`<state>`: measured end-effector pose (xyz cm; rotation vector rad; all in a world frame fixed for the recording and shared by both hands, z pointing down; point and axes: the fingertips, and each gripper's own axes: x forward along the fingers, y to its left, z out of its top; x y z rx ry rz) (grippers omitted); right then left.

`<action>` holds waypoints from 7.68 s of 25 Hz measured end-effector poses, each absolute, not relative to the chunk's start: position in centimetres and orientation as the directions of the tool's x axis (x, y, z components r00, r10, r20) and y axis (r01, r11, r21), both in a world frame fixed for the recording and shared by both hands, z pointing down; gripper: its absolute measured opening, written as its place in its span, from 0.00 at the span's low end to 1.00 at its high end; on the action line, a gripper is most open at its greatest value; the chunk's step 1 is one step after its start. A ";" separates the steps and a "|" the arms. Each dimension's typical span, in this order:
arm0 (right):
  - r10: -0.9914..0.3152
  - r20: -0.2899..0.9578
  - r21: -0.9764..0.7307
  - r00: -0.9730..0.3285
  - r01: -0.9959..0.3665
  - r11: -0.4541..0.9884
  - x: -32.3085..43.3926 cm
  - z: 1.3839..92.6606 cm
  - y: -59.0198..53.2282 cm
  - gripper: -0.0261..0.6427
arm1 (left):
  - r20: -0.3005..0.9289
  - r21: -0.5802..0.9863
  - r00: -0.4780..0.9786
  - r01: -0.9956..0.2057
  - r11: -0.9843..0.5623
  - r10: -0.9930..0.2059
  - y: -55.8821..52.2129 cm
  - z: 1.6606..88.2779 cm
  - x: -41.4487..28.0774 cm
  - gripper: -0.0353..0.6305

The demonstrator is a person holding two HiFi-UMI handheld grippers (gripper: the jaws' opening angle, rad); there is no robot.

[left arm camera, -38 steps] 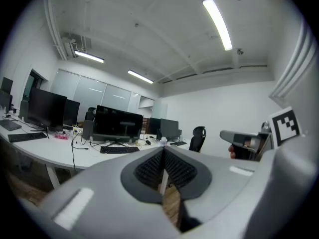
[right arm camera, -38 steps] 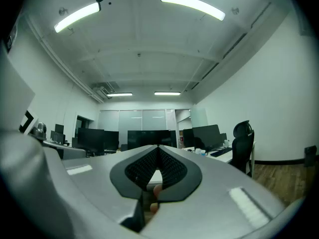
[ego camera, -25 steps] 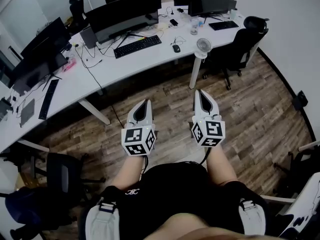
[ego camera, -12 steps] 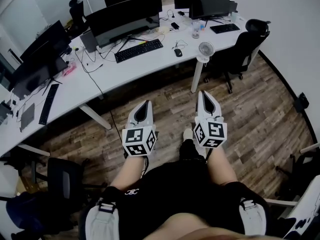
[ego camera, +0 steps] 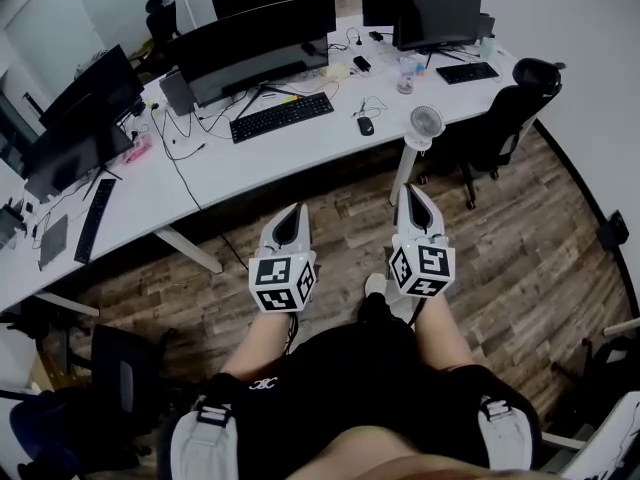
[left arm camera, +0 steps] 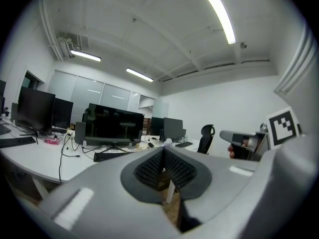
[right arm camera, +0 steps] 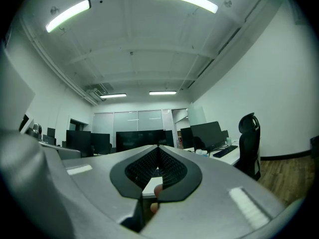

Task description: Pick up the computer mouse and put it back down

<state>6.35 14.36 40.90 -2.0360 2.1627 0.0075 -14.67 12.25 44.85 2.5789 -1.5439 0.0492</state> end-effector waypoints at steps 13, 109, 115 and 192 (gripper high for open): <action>-0.986 -0.116 -0.121 -0.118 -0.984 0.132 12.0 39.7 -1.3 0.04 | 0.103 0.074 0.409 -0.912 -0.403 -0.907 -1.7 43.6 -9.1 0.13; -0.657 0.739 -0.073 -0.146 -0.988 0.137 12.3 77.7 -37.0 0.53 | 0.268 0.160 0.302 -0.950 -0.267 -0.915 -31.4 49.1 -10.1 0.13; -0.618 0.772 -0.070 -0.146 -0.987 0.145 12.3 78.3 -37.1 0.50 | 0.278 0.163 0.299 -0.951 -0.261 -0.913 -31.5 49.5 -10.4 0.13; -0.960 0.182 -0.119 -0.212 -0.974 0.192 14.3 51.0 -39.8 0.47 | 0.192 0.178 0.426 -0.901 -0.395 -0.884 -35.6 47.8 -6.2 0.13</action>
